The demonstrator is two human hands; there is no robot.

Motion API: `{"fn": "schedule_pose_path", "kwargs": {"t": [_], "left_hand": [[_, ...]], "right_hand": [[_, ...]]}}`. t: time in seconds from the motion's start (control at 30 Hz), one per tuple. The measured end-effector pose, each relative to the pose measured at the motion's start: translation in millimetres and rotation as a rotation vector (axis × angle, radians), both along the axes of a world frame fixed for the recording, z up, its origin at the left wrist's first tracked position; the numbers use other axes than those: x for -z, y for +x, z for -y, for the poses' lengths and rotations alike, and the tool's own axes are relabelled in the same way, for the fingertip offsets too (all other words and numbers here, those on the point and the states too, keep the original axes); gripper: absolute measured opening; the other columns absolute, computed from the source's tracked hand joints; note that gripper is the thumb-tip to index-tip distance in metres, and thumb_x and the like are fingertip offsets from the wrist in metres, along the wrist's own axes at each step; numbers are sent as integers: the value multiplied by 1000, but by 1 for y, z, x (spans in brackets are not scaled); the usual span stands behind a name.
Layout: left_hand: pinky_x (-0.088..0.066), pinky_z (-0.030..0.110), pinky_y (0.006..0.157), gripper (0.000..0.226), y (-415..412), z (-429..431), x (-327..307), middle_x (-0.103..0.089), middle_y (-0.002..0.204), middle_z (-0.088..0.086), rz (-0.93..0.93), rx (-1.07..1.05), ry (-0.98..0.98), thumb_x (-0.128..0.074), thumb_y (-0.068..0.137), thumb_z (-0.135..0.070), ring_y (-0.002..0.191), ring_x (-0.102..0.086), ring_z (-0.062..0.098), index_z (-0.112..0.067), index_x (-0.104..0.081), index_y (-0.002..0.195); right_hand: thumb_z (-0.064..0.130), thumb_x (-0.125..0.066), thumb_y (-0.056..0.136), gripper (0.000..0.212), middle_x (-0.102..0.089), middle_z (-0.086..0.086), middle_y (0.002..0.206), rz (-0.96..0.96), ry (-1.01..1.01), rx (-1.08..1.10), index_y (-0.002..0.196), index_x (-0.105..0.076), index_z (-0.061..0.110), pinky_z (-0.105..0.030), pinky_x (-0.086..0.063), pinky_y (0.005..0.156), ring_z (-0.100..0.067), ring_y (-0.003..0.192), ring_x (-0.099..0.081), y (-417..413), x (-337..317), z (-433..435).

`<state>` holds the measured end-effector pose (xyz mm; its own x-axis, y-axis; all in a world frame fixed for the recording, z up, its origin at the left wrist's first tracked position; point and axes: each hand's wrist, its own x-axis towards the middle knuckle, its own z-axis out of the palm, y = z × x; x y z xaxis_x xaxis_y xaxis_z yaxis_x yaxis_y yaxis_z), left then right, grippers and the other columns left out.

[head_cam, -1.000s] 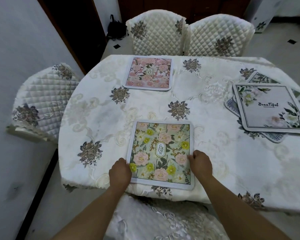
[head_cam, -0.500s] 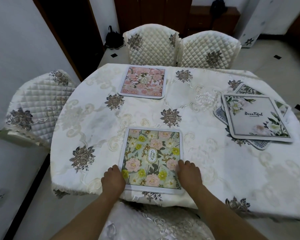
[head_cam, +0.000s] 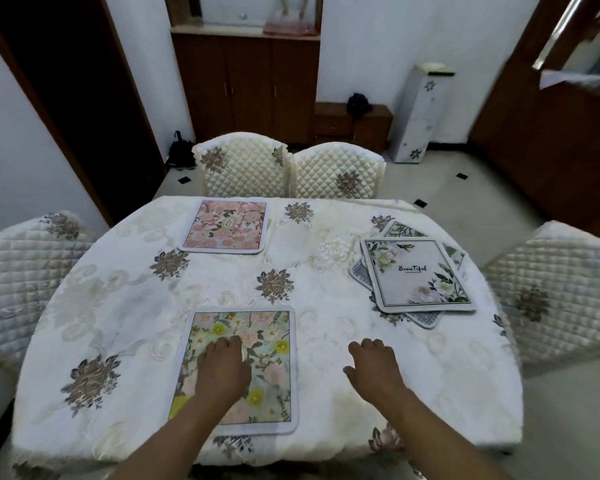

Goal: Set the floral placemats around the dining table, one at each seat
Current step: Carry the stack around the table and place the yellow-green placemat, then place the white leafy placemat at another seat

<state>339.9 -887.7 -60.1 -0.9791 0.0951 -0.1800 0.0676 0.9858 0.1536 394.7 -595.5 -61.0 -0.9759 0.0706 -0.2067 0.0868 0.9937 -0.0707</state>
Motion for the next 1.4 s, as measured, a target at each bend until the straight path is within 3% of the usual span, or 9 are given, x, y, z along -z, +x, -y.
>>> {"fn": "schedule_pose_path", "kwargs": {"t": [0.23,0.57,0.83,0.93,1.17,1.3,1.4], "left_hand": [[-42,42,91,43,14,-127,-19,-55,122,8,-56,36,8,-49,91,-41,112,-50,31,-17,-47,127],[-42,39,85,36,63,-319,-21,-57,110,2,-16,54,0,-49,89,-42,104,-54,25,-20,-50,118],[-41,38,83,35,25,-358,-38,-59,107,3,-87,74,-66,-50,89,-41,100,-55,26,-19,-51,115],[-41,38,82,33,-4,-369,-32,-60,104,4,-112,92,-78,-52,87,-40,98,-56,27,-18,-54,112],[-45,42,80,33,-69,-396,-13,-67,94,11,-58,170,-124,-67,79,-36,90,-62,34,-12,-64,102],[-50,38,63,37,-102,-407,2,-65,69,12,-65,240,-186,-87,57,-33,63,-63,35,-9,-67,77],[-51,38,60,38,-123,-416,18,-65,67,14,-58,241,-175,-89,55,-31,59,-63,35,-7,-67,75]], "right_hand": [[43,-52,90,33,-59,-5,114,-90,-22,60,114,-54,21,-40,-39,90,-28,111,-51,15,-29,-124],[40,-52,90,31,-58,-5,114,-34,-45,134,114,-54,20,-40,-41,90,-28,110,-53,64,-31,-321],[37,-52,90,26,-59,-7,110,-62,-90,142,105,-56,17,-37,-46,86,-29,106,-56,34,-33,-368],[38,-52,90,29,-59,-7,112,-48,-84,139,111,-56,17,-37,-45,85,-29,107,-56,18,-30,-378],[37,-52,91,26,-60,-7,110,-26,-42,160,106,-56,17,-34,-46,82,-28,106,-56,-39,-27,-412],[33,-49,92,22,-60,-7,109,5,-14,138,104,-55,16,-35,-44,79,-29,103,-56,-67,-19,-421],[35,-49,92,24,-59,-6,108,51,-3,126,105,-55,16,-35,-44,81,-29,104,-56,-87,-8,-428]]}}
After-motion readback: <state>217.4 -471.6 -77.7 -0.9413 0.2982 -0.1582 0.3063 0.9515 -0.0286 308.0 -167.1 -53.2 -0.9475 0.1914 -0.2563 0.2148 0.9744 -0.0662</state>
